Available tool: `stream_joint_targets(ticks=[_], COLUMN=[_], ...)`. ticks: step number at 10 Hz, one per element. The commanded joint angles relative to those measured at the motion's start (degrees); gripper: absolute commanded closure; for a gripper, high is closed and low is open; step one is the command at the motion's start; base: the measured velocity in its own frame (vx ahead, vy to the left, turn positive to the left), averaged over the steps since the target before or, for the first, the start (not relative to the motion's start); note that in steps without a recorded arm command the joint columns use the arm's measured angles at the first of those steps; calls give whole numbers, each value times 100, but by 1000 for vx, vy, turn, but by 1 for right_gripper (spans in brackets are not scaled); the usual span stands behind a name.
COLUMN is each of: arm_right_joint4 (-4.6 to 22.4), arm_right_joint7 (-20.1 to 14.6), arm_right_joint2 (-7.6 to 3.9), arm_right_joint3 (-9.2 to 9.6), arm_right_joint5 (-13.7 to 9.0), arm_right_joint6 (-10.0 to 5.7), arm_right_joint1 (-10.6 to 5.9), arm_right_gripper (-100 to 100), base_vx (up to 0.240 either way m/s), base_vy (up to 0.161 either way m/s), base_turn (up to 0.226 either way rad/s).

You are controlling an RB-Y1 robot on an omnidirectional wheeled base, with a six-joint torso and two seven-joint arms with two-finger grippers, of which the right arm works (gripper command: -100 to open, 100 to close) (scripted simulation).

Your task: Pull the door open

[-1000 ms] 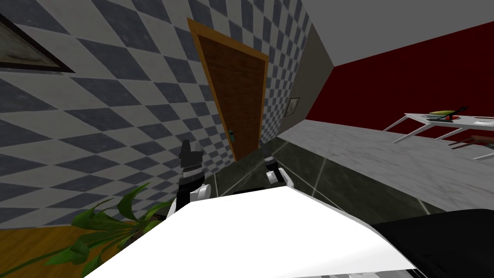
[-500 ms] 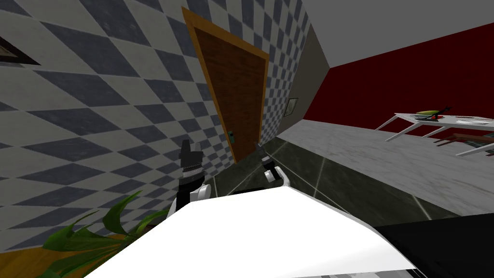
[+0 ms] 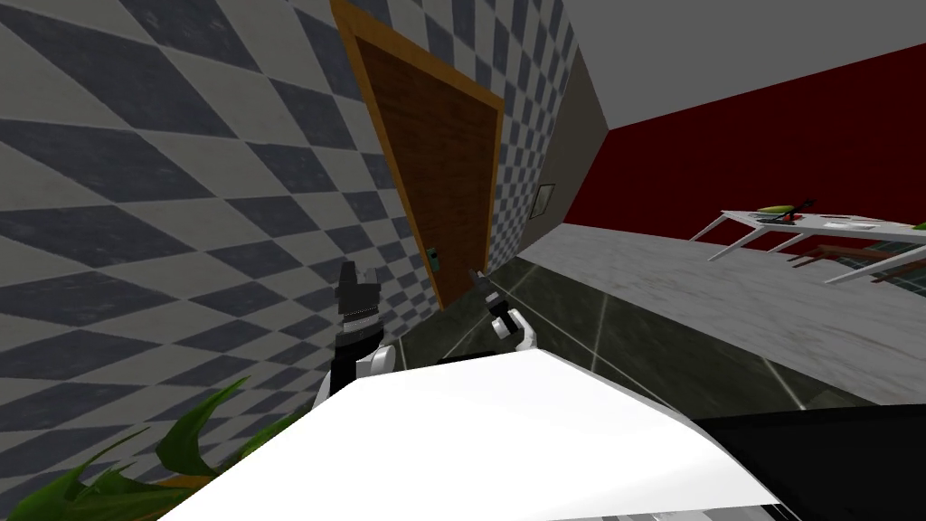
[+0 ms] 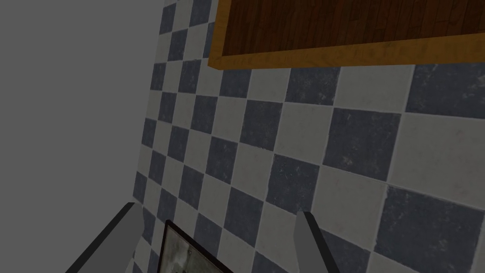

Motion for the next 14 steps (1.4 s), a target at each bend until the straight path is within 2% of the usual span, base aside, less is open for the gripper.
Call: stream_joint_targets(ticks=[1,14], arm_right_joint4=[188,1817], arm_right_joint7=[153,1348], arm_right_joint2=[-34,-66], arm_right_joint3=[44,373], arm_right_joint5=[121,1036], arm_right_joint6=[28,21], arm_right_joint1=[-141,-1198], arm_right_gripper=[-100,-100], base_vx=[82,82], base_vy=[67,74], base_turn=[-57,-61])
